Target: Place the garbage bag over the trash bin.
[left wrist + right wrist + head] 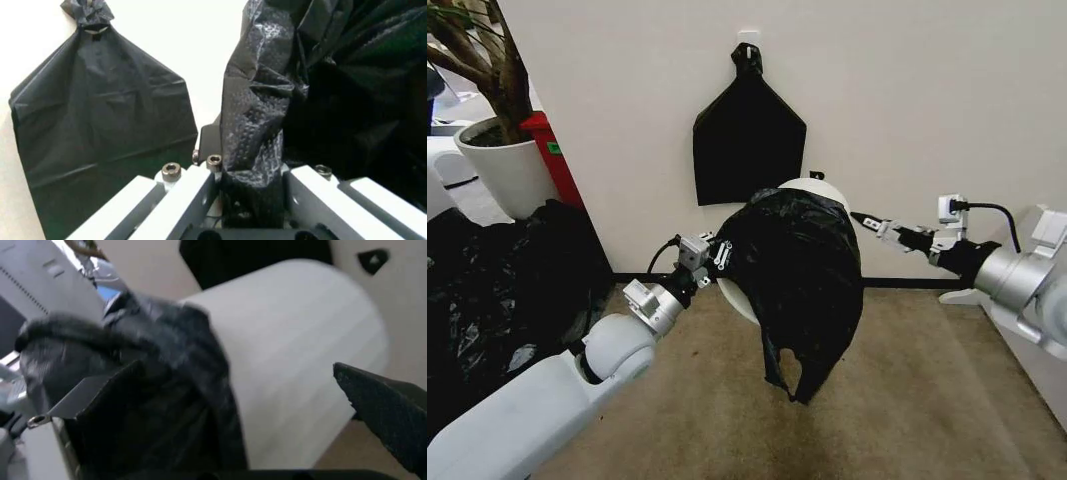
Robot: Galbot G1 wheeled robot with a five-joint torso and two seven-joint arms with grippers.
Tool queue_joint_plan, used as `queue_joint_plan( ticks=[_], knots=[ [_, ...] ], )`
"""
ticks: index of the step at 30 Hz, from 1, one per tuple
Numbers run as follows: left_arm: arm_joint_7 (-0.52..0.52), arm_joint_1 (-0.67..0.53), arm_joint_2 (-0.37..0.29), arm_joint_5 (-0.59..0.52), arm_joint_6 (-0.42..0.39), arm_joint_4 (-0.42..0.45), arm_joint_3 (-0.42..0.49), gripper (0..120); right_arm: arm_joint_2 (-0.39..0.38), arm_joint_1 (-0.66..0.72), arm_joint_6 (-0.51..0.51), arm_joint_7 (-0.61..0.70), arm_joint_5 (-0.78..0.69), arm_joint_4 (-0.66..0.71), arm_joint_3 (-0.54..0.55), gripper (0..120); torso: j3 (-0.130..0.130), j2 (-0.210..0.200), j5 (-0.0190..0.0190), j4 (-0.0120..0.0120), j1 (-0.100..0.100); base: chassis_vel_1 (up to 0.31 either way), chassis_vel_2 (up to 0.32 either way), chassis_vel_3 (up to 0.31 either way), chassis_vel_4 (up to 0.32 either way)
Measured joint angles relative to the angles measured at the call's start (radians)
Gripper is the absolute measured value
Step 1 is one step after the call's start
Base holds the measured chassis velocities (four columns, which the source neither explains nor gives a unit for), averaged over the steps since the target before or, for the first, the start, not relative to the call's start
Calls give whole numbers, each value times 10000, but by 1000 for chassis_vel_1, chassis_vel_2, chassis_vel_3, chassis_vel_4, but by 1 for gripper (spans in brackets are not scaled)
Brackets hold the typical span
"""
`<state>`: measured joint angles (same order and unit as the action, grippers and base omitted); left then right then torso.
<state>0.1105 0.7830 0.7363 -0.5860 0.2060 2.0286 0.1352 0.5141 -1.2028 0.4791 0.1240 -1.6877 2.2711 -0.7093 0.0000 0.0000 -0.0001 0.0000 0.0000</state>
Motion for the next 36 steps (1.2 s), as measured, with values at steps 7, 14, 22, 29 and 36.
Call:
queue_joint_plan(
  ticks=[7, 14, 22, 29, 36],
  knots=[
    [-129, 33, -119, 11, 2, 227, -22, 0, 128, 25, 3, -14, 377, -286, 216, 100, 0, 0, 3, 0, 0, 0, 0, 0, 0],
    [-274, 30, -300, 22, 31, 629, 93, 0, 92, 56, 4, -324, 611, -970, 267, 100, 0, 0, 0, 0, 0, 0, 0, 0, 0],
    [-235, 2, -344, -191, -20, 823, 198, 0, 132, -7, 0, -664, 1052, -1573, 265, 100, 0, 0, 4, -1, 0, 0, 0, 0, 0],
    [1156, 172, 56, -2397, -698, 507, -17, 0, 266, -162, -102, -573, 847, -1205, -33, 100, 0, 0, -1, 1, 0, 0, 0, 0, 0],
    [2310, 339, 383, -4791, -1335, 561, -248, 0, 413, -99, -331, -281, 460, -1282, -146, 100, 0, 0, 2, 0, 0, 0, 0, 0, 0]
  ],
)
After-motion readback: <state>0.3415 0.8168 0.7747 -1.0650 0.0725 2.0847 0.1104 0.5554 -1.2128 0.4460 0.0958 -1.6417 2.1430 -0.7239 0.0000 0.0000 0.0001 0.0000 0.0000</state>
